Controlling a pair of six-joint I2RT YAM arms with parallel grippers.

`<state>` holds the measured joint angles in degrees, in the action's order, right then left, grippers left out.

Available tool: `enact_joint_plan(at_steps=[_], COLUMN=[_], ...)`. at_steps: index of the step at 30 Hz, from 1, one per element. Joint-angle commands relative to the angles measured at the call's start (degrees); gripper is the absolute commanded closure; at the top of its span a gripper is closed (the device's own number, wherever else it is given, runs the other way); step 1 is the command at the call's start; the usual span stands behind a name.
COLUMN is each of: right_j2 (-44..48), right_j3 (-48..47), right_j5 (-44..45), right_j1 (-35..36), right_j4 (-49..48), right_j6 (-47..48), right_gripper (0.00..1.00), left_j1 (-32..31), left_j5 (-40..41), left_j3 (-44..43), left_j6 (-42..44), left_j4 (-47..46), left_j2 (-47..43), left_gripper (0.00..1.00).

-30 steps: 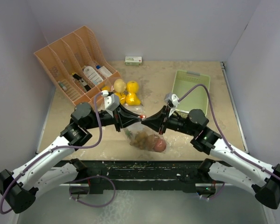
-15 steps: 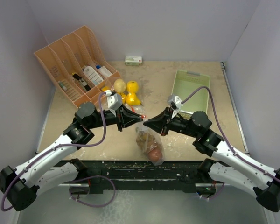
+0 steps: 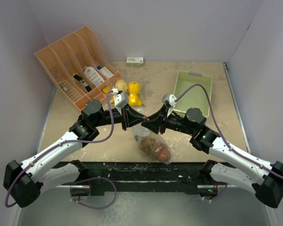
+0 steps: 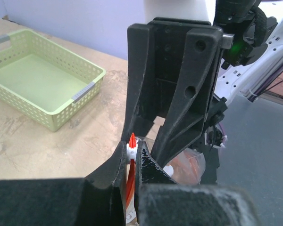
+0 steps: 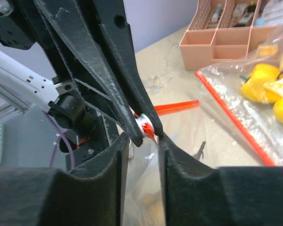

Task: Open the zip-top bag and remove the fake food
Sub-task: Unzip the zipper food storage bag at the center of the board.

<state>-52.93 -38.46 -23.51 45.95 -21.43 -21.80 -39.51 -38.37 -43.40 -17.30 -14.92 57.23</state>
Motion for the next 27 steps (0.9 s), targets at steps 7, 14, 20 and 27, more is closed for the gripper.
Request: enact_joint_plan(at_steps=[7,14,20,27], right_j2=[4.30,14.79,15.86,12.14], right_j3=[1.57,6.03,6.35,6.14], right_j5=[0.68,4.91,6.21,4.02], right_j1=[-0.25,-0.25,-0.25,-0.25], right_j4=[-8.55,-12.88,-12.27,-13.44], right_j6=[-1.62,-3.13,-3.31,-3.64], right_gripper=[1.00,1.00,1.00,1.00], left_j1=[0.21,0.21,0.24,0.15], left_j5=[-0.61,-0.38,-0.82,-1.64], left_j3=[-1.58,0.79,1.12,0.72], left_j6=[0.08,-0.95,-1.63,-2.83], left_j4=[-2.69,-5.28,-6.26,-7.25], left_j2=[-1.19,-0.74,-0.62,-1.77], left_gripper=[1.00,0.85,0.78,0.55])
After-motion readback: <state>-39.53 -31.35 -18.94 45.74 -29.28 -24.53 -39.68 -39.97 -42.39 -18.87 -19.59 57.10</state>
